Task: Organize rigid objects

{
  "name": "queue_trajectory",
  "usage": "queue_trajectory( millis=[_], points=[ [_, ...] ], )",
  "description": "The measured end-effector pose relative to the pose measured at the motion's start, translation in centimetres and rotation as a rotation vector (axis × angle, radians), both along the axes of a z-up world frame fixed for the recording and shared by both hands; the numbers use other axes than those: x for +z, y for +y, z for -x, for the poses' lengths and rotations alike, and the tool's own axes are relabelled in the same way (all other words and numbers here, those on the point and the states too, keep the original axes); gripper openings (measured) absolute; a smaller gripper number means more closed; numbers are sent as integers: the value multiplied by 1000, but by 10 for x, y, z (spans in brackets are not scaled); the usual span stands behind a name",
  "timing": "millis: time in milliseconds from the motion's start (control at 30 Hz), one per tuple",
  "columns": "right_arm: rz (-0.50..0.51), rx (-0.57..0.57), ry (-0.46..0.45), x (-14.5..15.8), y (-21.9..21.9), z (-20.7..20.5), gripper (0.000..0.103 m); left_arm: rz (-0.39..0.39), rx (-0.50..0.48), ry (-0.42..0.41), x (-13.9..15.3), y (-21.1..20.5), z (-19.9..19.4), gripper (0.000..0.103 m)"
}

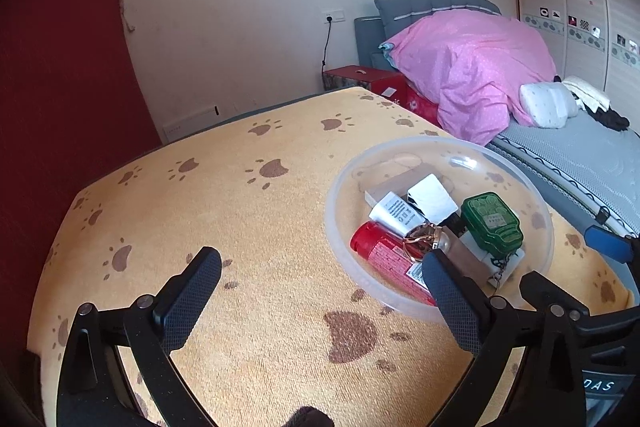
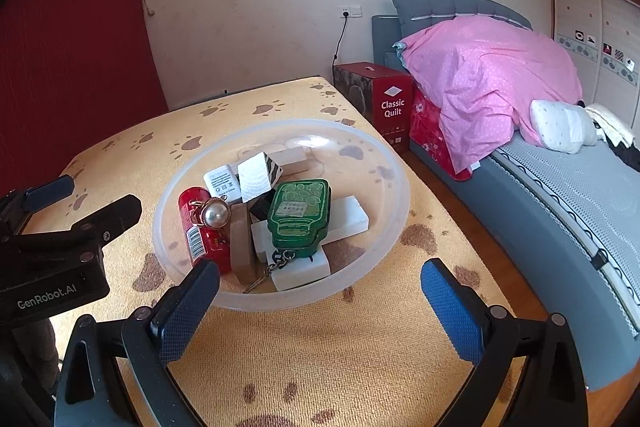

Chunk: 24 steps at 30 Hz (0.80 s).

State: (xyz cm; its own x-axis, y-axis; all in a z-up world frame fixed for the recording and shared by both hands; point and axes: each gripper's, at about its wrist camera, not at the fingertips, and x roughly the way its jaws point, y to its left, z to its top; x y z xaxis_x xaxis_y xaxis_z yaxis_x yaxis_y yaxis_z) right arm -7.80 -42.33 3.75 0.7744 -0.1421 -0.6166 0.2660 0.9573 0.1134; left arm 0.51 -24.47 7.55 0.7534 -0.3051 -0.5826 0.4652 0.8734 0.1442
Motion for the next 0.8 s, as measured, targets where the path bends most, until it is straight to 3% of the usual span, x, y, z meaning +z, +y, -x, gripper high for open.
queue_trajectory(
  millis=[800],
  points=[
    [11,-26,25,-4,-6,-2,103,-30,-16,27,-5,-14,1,101]
  ],
)
